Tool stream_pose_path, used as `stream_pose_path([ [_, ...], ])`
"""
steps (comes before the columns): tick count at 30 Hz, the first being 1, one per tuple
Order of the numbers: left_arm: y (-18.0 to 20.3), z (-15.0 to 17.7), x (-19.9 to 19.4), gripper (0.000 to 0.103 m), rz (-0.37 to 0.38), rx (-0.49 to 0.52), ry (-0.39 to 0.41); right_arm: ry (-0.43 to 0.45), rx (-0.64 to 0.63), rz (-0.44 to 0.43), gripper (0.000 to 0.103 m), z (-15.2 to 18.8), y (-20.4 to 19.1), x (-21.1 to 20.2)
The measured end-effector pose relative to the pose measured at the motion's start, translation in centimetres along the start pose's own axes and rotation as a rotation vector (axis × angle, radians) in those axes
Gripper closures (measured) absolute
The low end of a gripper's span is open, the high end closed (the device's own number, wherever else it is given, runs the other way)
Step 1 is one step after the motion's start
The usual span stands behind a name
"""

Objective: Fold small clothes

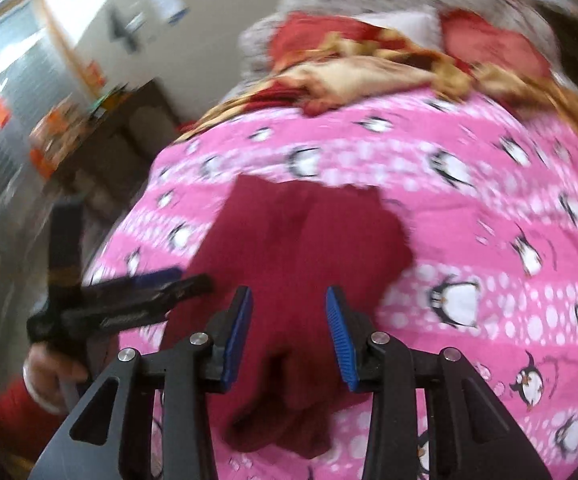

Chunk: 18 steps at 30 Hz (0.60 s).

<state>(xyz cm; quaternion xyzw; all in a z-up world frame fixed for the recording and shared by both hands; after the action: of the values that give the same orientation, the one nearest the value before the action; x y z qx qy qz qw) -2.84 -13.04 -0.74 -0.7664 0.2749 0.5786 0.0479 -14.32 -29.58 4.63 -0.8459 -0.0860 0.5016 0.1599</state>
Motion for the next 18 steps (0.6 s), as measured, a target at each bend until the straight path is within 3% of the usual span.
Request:
stream_pose_path([
  [3,0.2,0.5,-0.6,0.032,-0.033,0.02,0.033,-0.027,-0.053,0.011,0.057,0.9,-1.4,0.9],
  [9,0.7,1.0,-1.9,0.027,-0.084,0.038,0.101,-0.117,-0.054,0.192,0.06,4.0,0.7,3.6],
  [18,1.6,1.6,-4.2,0.026,-0.158,0.068,0.196,-0.055,-0.025,0.173,0.06,4.0,1.0,2.2],
])
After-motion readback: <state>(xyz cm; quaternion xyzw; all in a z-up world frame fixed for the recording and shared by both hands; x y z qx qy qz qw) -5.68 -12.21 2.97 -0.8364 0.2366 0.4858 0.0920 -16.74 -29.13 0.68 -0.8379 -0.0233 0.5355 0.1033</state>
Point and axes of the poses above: each gripper's, at about its wrist camera, not at the fingertips, and x roughly the way its jaws point, y to its right, z to its underside, the point moved 7 cm from there along x, roughly the way its jaws point, and after that the axes turned 11 degrees about -y, right-handed, at the moved point
